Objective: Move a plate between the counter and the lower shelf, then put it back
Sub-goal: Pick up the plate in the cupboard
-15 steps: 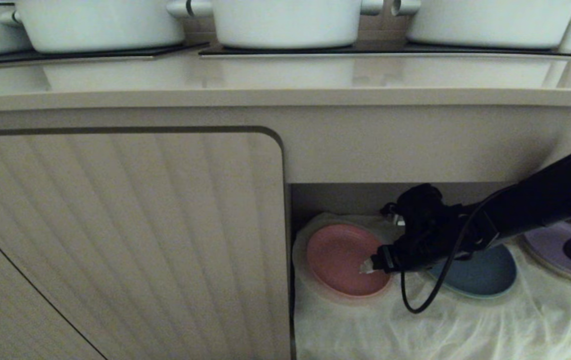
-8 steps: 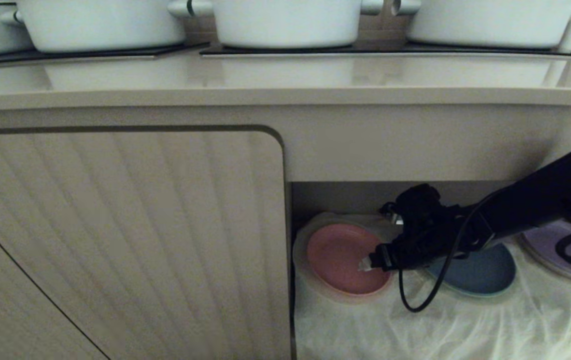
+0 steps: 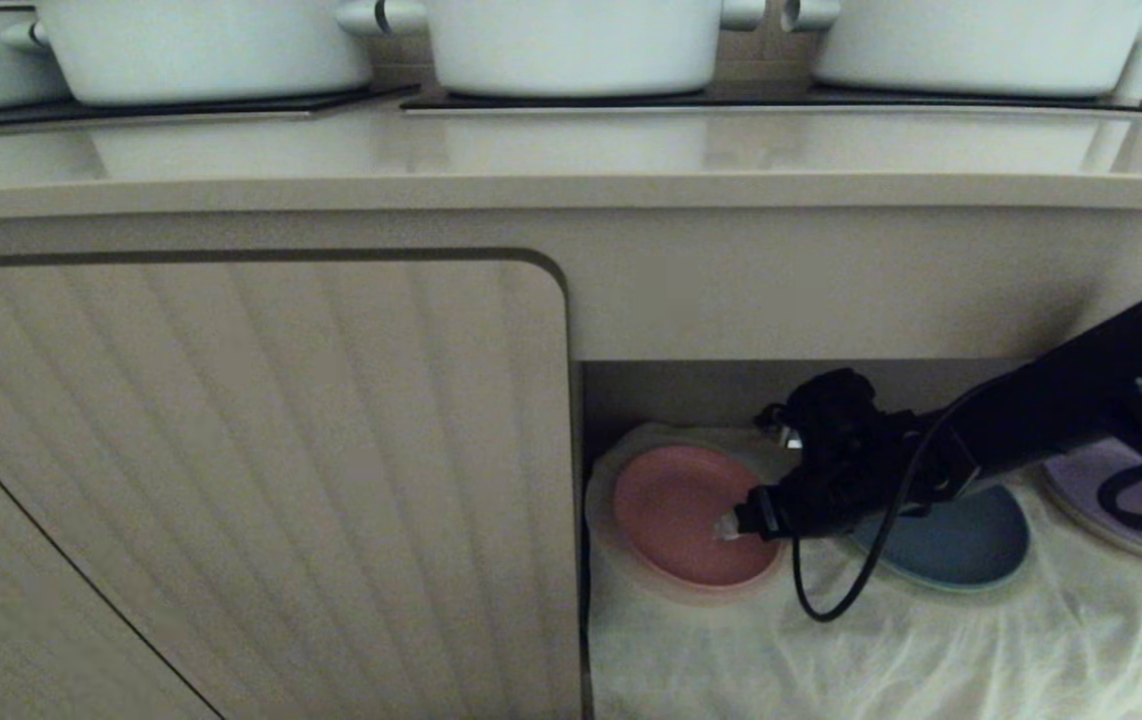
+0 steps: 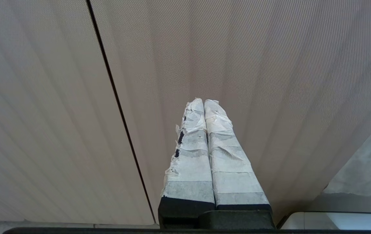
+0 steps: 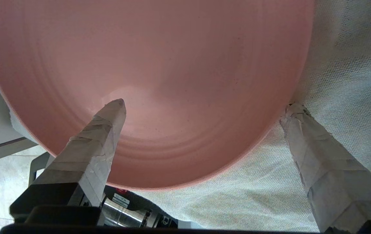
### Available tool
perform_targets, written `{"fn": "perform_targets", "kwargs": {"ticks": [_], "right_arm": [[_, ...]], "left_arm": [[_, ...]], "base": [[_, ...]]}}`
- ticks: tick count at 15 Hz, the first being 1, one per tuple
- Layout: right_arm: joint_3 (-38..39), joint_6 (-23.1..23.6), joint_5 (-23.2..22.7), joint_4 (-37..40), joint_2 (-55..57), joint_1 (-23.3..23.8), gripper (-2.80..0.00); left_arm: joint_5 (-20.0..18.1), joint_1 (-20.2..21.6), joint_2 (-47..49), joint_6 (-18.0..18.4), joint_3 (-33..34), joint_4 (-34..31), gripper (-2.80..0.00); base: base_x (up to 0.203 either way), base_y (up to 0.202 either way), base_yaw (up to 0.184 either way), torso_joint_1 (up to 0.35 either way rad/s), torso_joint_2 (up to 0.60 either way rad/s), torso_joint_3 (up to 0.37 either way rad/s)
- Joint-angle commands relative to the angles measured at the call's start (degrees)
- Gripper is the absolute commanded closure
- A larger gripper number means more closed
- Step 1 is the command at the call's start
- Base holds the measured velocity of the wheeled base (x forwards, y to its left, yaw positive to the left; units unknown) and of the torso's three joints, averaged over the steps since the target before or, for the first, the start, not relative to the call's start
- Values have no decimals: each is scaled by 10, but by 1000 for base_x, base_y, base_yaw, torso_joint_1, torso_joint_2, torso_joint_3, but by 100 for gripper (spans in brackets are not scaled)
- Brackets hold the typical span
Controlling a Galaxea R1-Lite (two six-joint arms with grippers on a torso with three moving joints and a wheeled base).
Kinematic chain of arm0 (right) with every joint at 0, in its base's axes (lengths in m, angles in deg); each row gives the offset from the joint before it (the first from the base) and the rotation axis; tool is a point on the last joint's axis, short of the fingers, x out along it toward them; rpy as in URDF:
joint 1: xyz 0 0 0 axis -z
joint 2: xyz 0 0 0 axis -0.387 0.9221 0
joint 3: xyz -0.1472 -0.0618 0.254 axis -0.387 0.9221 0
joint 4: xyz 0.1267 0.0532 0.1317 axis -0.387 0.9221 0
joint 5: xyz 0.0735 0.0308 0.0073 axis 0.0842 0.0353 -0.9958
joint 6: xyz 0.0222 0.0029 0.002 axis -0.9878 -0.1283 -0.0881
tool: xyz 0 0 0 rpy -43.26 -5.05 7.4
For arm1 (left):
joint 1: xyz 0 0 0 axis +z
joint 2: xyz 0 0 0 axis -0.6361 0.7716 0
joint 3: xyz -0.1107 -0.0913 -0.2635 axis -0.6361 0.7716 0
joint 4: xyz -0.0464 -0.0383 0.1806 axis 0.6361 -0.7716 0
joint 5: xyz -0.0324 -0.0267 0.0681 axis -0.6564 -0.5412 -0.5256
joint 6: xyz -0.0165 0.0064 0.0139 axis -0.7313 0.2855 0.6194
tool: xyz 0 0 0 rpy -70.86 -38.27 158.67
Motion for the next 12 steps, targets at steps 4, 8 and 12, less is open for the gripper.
{"fn": "perform_targets", "kwargs": {"ticks": [4, 8, 12], "right_arm": [[0, 0, -1, 0, 2, 0, -280], [2, 0, -1, -10, 2, 0, -280], [1, 0, 0, -12, 3, 0, -280]], "left_arm": [[0, 0, 0, 0, 0, 0, 0], [0, 0, 0, 0, 0, 0, 0], [0, 0, 0, 0, 0, 0, 0]], "base": [[0, 0, 0, 0, 0, 0], [0, 0, 0, 0, 0, 0], [0, 0, 0, 0, 0, 0]]}}
